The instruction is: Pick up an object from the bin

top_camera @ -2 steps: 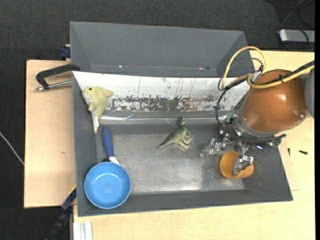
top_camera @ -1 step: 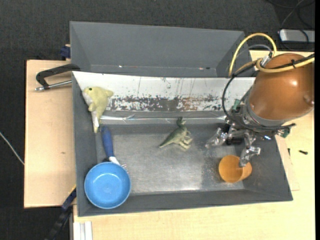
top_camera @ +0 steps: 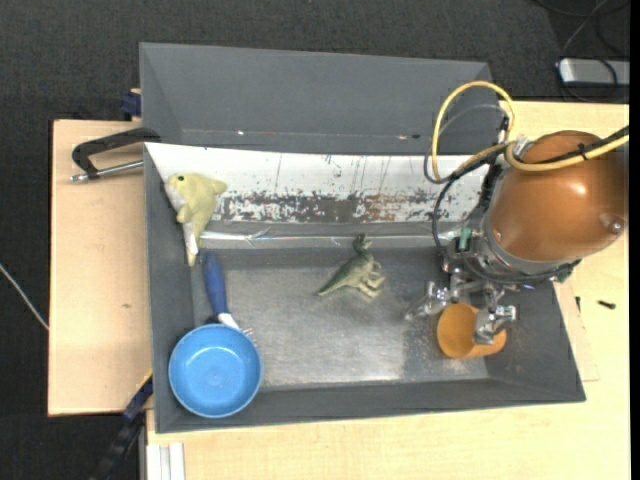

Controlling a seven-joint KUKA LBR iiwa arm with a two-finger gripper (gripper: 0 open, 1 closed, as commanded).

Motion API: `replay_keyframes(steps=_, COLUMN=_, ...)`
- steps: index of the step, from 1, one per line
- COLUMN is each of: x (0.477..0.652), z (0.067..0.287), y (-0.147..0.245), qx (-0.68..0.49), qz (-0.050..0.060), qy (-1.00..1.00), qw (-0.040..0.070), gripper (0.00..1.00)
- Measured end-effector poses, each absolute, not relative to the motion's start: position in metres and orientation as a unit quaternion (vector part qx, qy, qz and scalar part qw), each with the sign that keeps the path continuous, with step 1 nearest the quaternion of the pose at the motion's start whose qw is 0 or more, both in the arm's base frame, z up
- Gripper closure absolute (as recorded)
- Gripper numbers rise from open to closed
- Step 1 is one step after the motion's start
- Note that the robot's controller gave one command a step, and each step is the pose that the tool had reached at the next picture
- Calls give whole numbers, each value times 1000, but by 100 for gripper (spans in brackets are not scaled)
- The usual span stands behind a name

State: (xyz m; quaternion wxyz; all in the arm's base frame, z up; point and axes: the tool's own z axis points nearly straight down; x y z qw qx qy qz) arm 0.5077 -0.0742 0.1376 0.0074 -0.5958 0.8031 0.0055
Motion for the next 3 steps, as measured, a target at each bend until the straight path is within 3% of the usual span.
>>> replay_keyframes(steps=1, x=507, z=136, y=-86, qx=-593, qz=0, qy=805, qw=3, gripper=100)
replay_keyframes(steps=2, x=505, z=179, y=-97, qx=-583, qz=-3, qy=812, qw=4, gripper=100)
replay_keyframes(steps=3, x=513, z=202, y=-96, qx=-592, qz=-2, qy=806, qw=4, gripper=100)
